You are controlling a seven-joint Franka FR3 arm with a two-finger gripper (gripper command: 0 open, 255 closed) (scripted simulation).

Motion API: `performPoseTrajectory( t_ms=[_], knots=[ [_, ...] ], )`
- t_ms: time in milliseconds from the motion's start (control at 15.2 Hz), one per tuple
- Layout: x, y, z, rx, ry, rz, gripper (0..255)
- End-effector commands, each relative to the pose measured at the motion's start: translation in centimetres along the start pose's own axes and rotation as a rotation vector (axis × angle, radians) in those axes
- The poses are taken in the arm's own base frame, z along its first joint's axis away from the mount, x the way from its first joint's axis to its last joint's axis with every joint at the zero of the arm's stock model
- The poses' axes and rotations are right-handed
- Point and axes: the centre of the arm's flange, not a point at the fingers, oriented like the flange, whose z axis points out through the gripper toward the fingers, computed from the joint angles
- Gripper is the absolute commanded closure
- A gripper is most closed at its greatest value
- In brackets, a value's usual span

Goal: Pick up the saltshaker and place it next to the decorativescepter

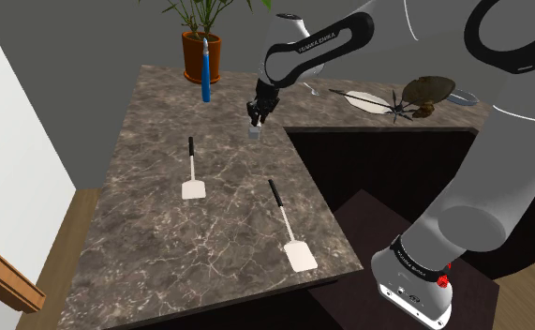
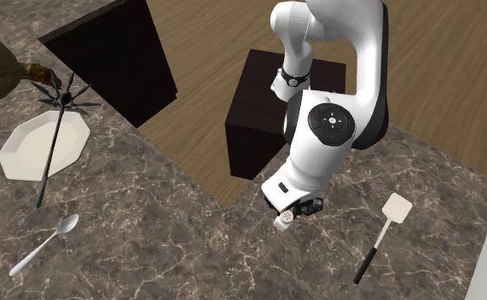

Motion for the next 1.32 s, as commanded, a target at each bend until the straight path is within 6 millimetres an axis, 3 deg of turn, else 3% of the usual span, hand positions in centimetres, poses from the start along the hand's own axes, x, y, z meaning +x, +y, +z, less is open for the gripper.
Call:
performPoseTrajectory(
  t_ms=[0,198,1254],
  knots=[
    [0.0,0.0,0.0,0.0,0.0,0.0,255],
    [0.0,0.0,0.0,0.0,0.0,0.0,255],
    [1.2,0.1,-8.3,0.0,0.0,0.0,255]
  ],
)
